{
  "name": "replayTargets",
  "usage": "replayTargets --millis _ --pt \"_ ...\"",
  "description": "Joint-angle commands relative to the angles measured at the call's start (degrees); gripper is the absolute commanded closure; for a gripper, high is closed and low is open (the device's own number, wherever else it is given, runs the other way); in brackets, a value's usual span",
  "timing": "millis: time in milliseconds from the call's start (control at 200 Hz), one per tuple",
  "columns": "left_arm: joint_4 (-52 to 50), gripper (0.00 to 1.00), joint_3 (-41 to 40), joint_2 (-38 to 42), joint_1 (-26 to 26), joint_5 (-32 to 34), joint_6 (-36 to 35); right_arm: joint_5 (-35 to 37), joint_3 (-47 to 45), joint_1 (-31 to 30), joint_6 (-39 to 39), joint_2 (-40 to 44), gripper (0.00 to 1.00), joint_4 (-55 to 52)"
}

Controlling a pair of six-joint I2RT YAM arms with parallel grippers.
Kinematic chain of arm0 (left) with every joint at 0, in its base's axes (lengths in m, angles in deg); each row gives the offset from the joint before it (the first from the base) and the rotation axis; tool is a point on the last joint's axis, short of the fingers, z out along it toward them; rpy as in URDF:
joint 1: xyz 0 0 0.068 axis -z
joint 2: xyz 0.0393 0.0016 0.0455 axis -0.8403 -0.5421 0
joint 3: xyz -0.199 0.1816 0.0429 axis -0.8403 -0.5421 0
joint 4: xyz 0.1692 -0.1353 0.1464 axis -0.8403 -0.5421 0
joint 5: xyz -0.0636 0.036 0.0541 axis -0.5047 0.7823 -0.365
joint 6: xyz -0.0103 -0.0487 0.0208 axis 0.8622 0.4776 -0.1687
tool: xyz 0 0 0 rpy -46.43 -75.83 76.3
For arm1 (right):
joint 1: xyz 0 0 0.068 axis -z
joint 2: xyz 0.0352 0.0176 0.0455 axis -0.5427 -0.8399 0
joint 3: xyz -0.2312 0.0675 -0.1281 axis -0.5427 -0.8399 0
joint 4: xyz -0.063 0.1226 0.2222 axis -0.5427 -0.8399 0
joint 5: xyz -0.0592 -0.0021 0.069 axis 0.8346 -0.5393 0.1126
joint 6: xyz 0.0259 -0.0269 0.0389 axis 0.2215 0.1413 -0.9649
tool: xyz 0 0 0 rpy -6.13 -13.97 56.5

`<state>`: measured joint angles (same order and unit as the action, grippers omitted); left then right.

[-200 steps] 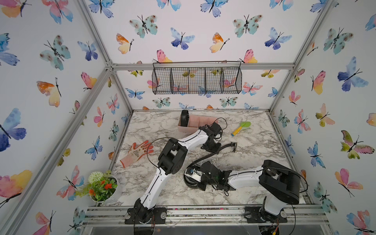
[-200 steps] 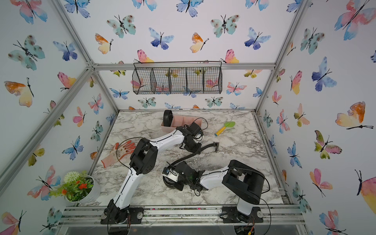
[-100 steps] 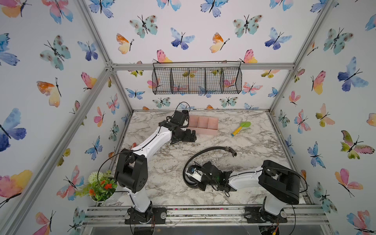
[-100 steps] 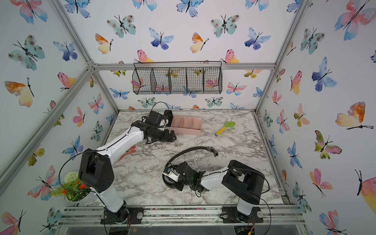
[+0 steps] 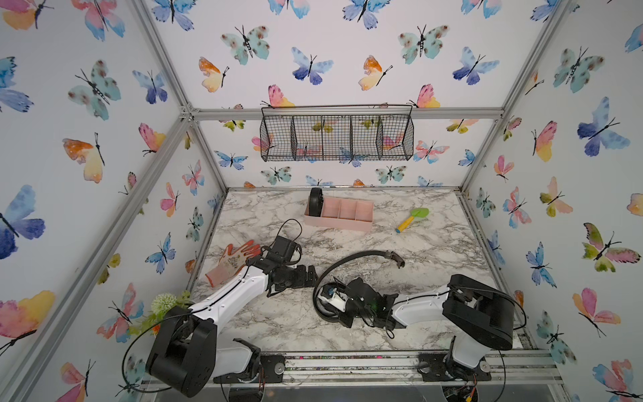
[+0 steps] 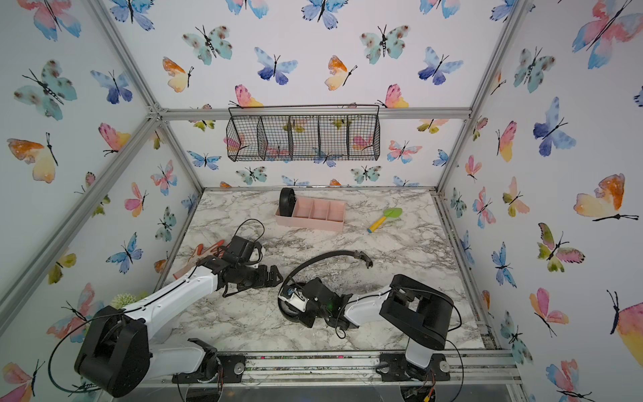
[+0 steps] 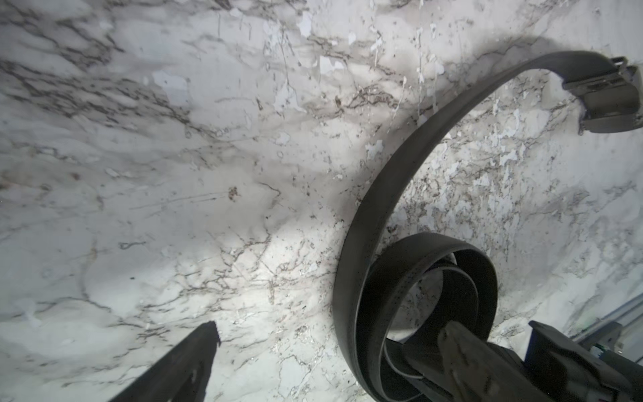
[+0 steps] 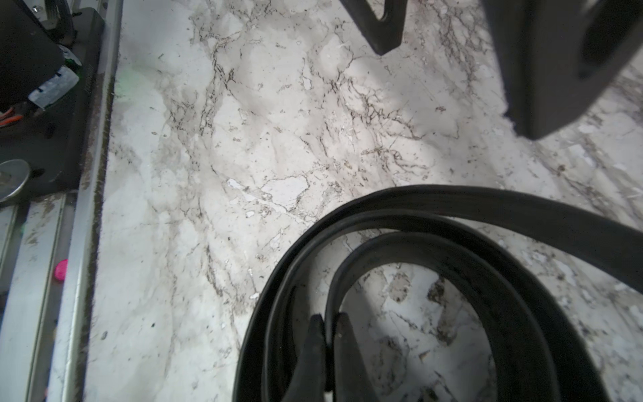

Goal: Place the belts into the storage roll
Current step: Roll the belt at the center of the board.

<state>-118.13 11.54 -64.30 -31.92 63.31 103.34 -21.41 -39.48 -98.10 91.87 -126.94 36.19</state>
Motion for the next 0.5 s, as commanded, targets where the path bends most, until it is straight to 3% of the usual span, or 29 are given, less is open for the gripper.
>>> replayTargets --millis 0,496 --pt "6.79 0.04 -2.38 -1.46 -0.25 -5.83 2.00 -0.28 -2.40 -0.32 -0.20 -0.36 0.97 -4.29" --pt "10.93 0.10 -2.78 -8.48 -0.26 -4.40 1.77 -0.50 -1.01 -0.28 -0.30 1.25 0.97 -7.06"
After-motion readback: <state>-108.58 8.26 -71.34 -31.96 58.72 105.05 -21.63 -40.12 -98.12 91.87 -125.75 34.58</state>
